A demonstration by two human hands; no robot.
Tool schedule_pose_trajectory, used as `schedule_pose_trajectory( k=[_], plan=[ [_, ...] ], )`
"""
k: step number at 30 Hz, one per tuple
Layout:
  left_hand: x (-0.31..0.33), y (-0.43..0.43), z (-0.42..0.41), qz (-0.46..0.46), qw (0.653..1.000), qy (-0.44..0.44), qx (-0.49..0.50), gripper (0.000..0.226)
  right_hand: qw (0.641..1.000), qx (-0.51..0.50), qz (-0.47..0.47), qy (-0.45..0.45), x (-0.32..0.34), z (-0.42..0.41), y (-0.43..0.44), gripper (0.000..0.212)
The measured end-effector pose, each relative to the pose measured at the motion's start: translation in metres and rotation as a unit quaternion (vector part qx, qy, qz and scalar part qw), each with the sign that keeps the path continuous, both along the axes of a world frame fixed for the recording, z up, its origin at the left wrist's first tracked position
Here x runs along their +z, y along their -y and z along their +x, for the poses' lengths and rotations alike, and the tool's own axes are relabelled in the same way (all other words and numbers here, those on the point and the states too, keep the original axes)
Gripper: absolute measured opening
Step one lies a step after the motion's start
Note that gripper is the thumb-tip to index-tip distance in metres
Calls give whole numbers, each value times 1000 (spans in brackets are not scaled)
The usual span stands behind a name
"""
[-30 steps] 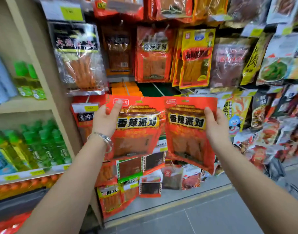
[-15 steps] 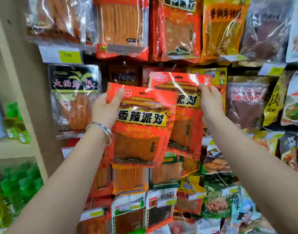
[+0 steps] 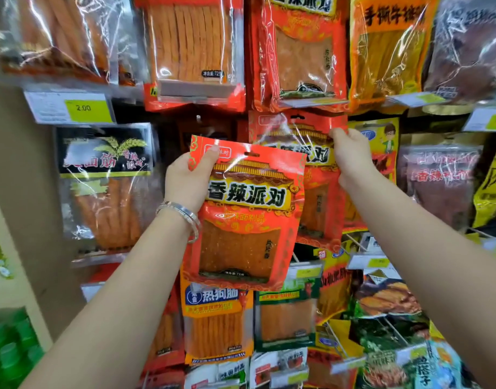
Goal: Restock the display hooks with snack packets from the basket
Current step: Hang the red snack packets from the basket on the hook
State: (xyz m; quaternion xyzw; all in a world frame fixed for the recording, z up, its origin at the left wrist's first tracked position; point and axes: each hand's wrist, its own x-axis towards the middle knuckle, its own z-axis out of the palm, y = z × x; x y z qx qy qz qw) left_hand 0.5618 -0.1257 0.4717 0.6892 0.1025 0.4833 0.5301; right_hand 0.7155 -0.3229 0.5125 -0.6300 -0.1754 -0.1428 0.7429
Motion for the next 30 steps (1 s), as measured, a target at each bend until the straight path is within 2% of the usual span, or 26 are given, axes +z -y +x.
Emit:
schedule_pose_trajectory(
  k=[6, 11, 14, 16, 17, 20, 21, 24, 27, 28, 30],
  plan=[
    [-3, 6, 18, -24, 1000, -5, -6, 32, 1000, 14, -20, 18, -6, 16, 1, 6],
    [0, 10, 25, -49, 999, -3, -19, 35, 994, -22, -77, 71, -12, 29, -2, 24],
    [2, 17, 28, -57, 998, 6, -25, 29, 987, -68, -89, 116, -15, 29, 0, 43],
    [3, 21, 29, -60, 998, 7, -32, 26, 976, -121, -68, 170, -20, 24, 4, 44],
    [4, 22, 31, -61, 997, 7, -37, 25, 971, -132, -54, 191, -22, 22, 6, 38],
    [8, 30, 35, -63, 996, 20, -53, 26, 986, -30, 2, 162, -29, 11, 6, 14],
    [9, 34, 37, -60, 996, 25, -58, 26, 991, 32, 14, 130, -30, 7, 5, 16],
    [14, 45, 42, -54, 995, 38, -78, 24, 984, 175, 16, 19, -32, 2, 5, 39],
    [19, 50, 48, 0, 998, 51, -37, 15, 985, 163, 14, 60, -28, 3, 9, 11],
    [20, 52, 50, 29, 997, 64, -19, 8, 987, 140, 8, 83, -24, 5, 12, 11],
    [24, 53, 50, 117, 988, 99, 29, 31, 988, 100, 2, 120, -16, 8, 17, 13]
  ],
)
